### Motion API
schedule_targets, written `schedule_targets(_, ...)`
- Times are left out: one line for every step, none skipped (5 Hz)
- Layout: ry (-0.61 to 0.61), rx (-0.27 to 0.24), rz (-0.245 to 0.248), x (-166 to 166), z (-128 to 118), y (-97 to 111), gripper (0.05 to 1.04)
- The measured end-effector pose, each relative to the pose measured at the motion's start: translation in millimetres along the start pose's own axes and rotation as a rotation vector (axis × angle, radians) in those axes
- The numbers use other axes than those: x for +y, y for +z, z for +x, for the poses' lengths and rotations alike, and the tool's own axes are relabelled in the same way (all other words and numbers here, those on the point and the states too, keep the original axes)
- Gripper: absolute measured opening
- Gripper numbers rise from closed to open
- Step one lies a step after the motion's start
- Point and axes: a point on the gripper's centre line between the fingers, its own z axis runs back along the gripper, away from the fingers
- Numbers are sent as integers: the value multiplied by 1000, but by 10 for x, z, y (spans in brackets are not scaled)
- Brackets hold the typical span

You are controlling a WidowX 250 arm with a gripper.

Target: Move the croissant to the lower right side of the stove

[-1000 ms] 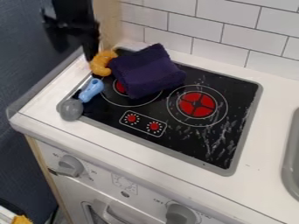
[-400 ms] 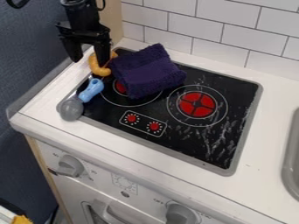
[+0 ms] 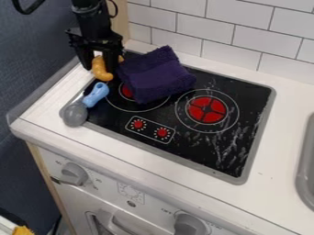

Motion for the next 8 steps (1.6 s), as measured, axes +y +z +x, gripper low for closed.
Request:
schedule_targets(-12,11,23,-23,-24,-28,639)
schedule_targets(-13,19,41,-49,-46,-39,639)
schedule_targets(-4,19,50,-56,-98,-18,639)
schedule_targets(11,21,82,-53,-204,136,639)
schedule_targets(27,-32,153,-38,-231,492,639)
schedule_targets(14,-48,214,-148,-265,755,639)
schedule_targets(-32,-88,185,-449,-303,947,639)
schedule_targets(-191,-104,151,-984,-364,980,639)
